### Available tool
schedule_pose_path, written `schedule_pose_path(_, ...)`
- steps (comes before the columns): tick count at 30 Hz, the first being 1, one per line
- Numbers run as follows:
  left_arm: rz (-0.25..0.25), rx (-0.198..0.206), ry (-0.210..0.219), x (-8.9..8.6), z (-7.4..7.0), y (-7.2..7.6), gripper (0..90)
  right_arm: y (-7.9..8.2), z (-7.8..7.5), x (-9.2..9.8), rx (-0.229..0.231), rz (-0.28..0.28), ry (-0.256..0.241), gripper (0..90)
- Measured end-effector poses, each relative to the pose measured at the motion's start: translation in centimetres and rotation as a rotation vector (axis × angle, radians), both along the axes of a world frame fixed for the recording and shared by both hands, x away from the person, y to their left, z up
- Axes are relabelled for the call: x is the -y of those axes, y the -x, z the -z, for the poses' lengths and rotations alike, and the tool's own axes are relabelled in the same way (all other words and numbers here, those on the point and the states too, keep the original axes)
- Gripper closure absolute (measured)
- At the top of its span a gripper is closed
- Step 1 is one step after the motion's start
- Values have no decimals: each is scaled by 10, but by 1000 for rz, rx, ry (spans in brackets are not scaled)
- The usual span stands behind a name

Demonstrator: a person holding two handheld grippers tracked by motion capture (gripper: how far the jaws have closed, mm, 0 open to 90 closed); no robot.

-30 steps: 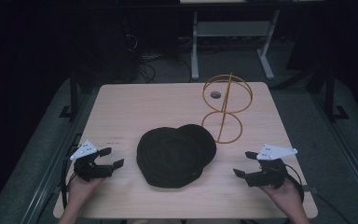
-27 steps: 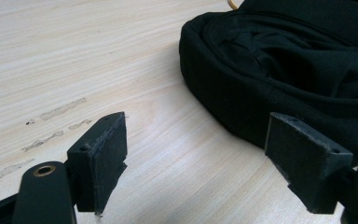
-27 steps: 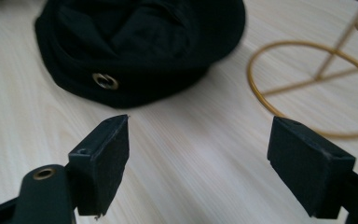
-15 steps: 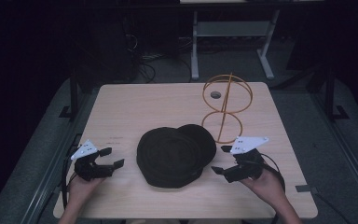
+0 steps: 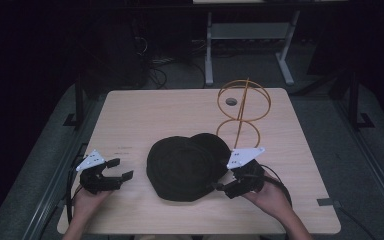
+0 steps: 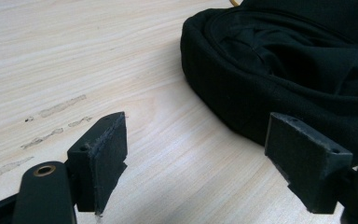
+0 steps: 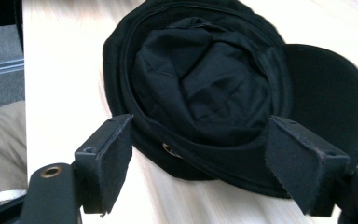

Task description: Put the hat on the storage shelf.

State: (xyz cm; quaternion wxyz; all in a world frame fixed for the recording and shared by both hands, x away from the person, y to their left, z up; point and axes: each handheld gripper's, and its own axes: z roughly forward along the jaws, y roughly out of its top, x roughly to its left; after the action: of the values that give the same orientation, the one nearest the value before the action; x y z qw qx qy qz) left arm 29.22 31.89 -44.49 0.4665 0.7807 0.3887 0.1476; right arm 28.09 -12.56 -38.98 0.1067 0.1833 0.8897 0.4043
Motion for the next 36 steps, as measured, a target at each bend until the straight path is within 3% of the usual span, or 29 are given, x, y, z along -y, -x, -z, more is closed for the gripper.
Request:
schedule_pose_path(12,7,2,-4,1,0,0,208,0,2,-27,17,-60,19,330)
schedule_pose_path(28,15,-2,-16,3,1,0,209,1,7,-61,-8,-143,22,472)
schedule_pose_path(36,19,-2,-21,4,1,-1,209,-1,12,-78,-15,-179,38,497)
